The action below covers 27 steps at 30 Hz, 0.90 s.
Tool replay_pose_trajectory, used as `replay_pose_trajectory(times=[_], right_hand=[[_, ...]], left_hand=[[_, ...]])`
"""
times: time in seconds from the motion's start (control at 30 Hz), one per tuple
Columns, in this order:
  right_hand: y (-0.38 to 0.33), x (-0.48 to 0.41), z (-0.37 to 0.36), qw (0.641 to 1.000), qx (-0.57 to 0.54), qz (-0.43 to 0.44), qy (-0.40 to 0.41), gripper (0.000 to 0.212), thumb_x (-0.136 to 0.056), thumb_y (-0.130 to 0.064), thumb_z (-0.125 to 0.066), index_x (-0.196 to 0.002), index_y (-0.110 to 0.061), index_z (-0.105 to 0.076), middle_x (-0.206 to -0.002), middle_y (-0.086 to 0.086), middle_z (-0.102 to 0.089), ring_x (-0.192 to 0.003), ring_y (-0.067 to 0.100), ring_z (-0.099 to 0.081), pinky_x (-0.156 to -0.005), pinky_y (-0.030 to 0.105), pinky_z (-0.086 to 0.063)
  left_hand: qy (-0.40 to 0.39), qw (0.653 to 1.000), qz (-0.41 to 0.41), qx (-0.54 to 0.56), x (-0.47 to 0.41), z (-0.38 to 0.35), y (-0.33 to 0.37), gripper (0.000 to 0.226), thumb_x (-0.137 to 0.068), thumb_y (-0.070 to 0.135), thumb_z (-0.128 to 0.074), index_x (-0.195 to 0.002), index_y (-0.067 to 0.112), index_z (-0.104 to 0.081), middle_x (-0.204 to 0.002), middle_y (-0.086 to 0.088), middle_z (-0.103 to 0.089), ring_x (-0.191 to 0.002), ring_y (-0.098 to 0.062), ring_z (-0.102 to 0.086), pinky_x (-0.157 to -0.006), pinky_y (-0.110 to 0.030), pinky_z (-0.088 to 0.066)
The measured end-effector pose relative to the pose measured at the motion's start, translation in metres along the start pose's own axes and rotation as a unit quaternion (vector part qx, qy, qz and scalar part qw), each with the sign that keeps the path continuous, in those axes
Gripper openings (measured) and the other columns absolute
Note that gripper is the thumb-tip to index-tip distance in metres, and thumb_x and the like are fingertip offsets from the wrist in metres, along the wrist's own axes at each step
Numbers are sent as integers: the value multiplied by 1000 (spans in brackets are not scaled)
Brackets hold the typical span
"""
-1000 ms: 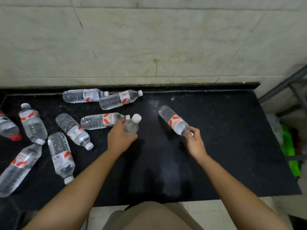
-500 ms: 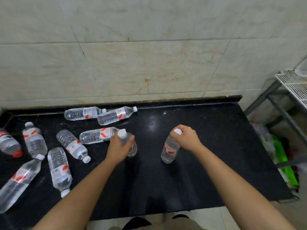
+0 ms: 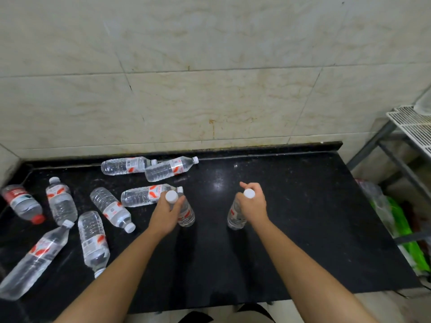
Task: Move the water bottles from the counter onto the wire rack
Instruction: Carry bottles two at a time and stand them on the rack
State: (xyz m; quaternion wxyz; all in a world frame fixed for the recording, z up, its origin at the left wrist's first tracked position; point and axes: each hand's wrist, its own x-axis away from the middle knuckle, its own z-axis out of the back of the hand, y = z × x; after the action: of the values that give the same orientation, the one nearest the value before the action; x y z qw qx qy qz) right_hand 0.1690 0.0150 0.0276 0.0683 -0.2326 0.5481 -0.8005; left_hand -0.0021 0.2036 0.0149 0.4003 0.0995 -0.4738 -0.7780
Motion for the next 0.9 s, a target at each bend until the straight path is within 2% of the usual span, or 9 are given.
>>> replay_pose_trajectory(times=[0.1,0.23,0.33,0.43,0.5,0.6,0.67,0.77,0.9], right_hand=[[1,-1,-12,997,-32,-13,71,30,-83,-45,-78,-105,-28,-68,-104,-12,-67,-104,16,-64,-87,29,-49],[16,-6,-22,991,106,-3,-84,70,-57,-73,-77,-115,-36,-67,-126,-5,-62,-113,16,-63,-99,41,-54],[22,-8,-17,973,185,37,-135,78,-54,-72,-78,-122,-42,-56,-140,-7,-50,-123,17,-55,-103,47,-50],[19,1,-5,939,296,79,-157,79,-67,-54,-78,-133,-41,-37,-147,-7,-41,-129,24,-48,-100,49,-49],[27,9,1,955,248,87,-140,70,-75,-49,-77,-129,-41,-34,-136,-8,-50,-120,20,-55,-96,45,-51],[39,23,10,983,154,65,-78,69,-80,-43,-81,-130,-40,-33,-128,-6,-54,-114,16,-59,-98,37,-50],[46,29,22,992,118,37,-31,67,-77,-50,-81,-125,-38,-36,-124,-5,-58,-112,16,-61,-97,36,-50],[53,41,48,993,112,13,38,67,-69,-72,-74,-116,-35,-46,-117,-7,-64,-109,14,-63,-96,38,-51],[54,63,85,978,131,35,157,36,-82,-44,-76,-102,-24,-53,-101,0,-59,-97,20,-60,-86,38,-48]], left_hand=[[-22,999,-24,24,-4,1,-8,35,-96,35,-63,-124,21,-49,-120,-9,-60,-113,-23,-60,-93,-31,-48],[-36,999,-27,24,-1,-4,-7,27,-96,32,-64,-119,24,-51,-121,-11,-58,-114,-24,-58,-97,-38,-49],[-16,999,-42,25,2,-10,-6,23,-99,28,-59,-117,22,-46,-117,-9,-53,-112,-24,-54,-98,-39,-46],[-14,999,-43,13,0,-14,-7,27,-97,41,-57,-111,19,-48,-107,-7,-56,-103,-24,-58,-97,-50,-49],[-14,998,-53,5,-3,-16,-4,39,-94,53,-53,-113,19,-51,-113,-8,-58,-107,-25,-58,-99,-53,-48],[-54,994,-81,-45,-4,-18,-1,63,-99,45,-54,-146,7,-37,-157,-15,-34,-148,-31,-29,-123,-46,-23],[-87,988,-113,-52,-9,-19,-2,61,-96,58,-49,-136,12,-45,-144,-15,-47,-139,-32,-40,-116,-47,-34],[-74,986,-144,-41,-14,-29,12,48,-91,66,-44,-101,20,-50,-98,-3,-56,-93,-21,-58,-82,-40,-50],[-119,981,-153,13,-7,-65,50,27,-100,47,-49,-100,20,-49,-92,3,-60,-89,-19,-62,-77,-35,-47]])
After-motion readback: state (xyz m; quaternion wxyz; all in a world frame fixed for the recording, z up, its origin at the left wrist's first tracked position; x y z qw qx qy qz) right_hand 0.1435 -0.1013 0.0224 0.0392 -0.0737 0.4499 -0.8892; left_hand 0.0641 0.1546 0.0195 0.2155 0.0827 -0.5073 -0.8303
